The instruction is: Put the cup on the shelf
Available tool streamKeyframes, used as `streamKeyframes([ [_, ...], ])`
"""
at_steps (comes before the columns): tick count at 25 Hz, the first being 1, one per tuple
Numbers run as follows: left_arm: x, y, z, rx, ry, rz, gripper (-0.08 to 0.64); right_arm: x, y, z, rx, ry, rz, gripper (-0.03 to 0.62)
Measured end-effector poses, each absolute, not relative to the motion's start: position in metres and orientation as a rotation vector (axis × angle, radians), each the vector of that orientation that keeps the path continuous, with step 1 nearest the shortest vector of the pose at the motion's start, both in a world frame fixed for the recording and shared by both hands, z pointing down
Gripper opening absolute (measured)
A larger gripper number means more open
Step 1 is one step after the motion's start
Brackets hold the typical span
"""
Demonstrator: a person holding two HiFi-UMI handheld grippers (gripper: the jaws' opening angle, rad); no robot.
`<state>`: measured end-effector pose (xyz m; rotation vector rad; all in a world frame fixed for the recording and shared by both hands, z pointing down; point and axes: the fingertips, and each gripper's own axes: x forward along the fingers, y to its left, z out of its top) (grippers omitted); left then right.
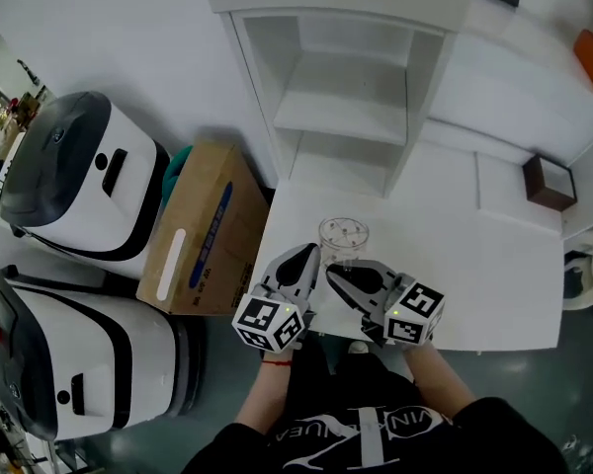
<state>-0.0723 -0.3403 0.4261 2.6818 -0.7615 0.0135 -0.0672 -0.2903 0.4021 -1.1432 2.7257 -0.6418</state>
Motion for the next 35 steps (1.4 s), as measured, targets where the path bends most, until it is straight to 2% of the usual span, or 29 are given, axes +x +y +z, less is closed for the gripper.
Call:
streamKeyframes([
  [15,-0.048,-0.421,0.462,2.673,-0.585,0.063,0.005,-0.049,-0.373,0.437,-1.324,2.621,-0.689,0.014],
  [35,-0.002,-0.492,0.484,2.713,-0.541,0.041,0.005,-0.009,-0.449,0.465,-1.432,2.608,-0.584,0.014],
])
